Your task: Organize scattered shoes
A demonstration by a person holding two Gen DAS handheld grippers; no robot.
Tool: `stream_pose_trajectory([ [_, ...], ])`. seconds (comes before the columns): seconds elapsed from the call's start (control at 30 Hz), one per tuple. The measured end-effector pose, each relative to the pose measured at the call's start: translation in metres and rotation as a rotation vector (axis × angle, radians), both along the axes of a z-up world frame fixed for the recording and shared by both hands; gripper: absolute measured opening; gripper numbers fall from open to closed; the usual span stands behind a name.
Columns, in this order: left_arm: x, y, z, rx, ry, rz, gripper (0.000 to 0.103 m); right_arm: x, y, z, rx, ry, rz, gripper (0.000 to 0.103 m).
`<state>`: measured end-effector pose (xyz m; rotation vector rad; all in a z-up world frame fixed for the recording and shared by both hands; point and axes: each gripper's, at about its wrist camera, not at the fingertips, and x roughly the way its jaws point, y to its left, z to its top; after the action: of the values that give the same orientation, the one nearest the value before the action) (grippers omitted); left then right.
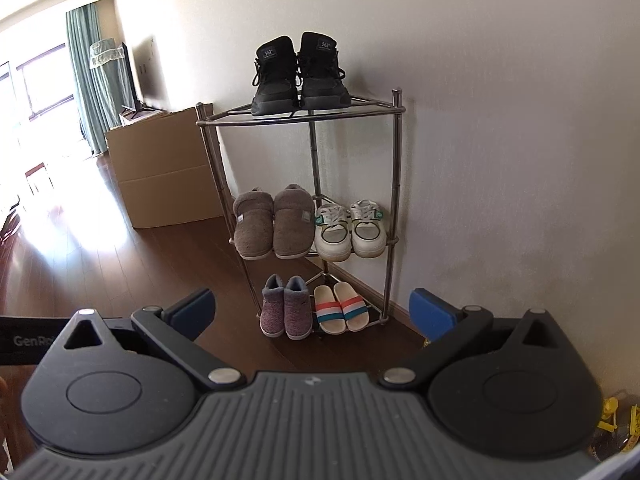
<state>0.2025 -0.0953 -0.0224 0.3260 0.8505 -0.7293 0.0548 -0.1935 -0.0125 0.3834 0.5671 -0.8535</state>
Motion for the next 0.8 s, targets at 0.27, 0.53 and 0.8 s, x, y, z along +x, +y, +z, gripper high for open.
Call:
stream_pose_trajectory([
  [0.27,0.038,-0.022,0.010,-0.009,-0.022,-0.065,0.095,0.026,-0.021,0.002,0.037,-0.026,-0.072,0.102],
  [0.53,0.097,-0.058,0.018,-0.013,-0.057,-0.153,0.095,0.081,-0.041,0.008,-0.013,-0.017,-0.123,0.102],
  [0.8,0.131,-0.083,0.017,-0.023,-0.053,-0.241,0.095,0.109,-0.047,0.009,-0.002,-0.004,-0.192,0.102],
])
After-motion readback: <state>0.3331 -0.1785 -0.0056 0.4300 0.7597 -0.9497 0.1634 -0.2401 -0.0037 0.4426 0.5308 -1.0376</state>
